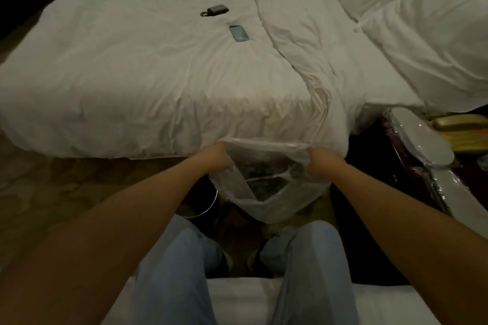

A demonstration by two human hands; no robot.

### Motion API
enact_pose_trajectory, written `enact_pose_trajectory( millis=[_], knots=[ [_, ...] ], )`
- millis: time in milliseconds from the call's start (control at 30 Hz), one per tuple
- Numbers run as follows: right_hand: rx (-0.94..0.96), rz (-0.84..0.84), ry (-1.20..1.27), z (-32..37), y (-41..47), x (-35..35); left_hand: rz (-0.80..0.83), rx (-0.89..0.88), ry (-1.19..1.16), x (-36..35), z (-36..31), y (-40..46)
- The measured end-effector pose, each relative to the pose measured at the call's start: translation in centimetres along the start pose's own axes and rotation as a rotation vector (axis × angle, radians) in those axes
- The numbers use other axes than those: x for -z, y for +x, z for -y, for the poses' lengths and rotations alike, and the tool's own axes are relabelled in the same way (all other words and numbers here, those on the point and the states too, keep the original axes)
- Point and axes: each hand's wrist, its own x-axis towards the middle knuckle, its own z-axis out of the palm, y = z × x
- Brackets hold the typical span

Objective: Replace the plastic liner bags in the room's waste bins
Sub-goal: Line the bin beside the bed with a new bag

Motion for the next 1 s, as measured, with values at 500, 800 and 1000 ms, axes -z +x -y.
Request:
enact_pose_trajectory(
  millis=[500,800,1000],
  knots=[
    [0.005,-0.070,-0.042,-0.4,1.4,-0.7,0.064,-0.001,0.217,-0.9,0.3,1.8],
    [-0.031,0.042,-0.054,-0.8,2.5,-0.4,0.158,0.051,0.185,-0.6,-0.4,2.9],
    [-0.003,-0.027,0.009,-1.5,4.0,-1.7,0.071,0.057,0.255,-2.1,-0.2,5.0]
  ],
)
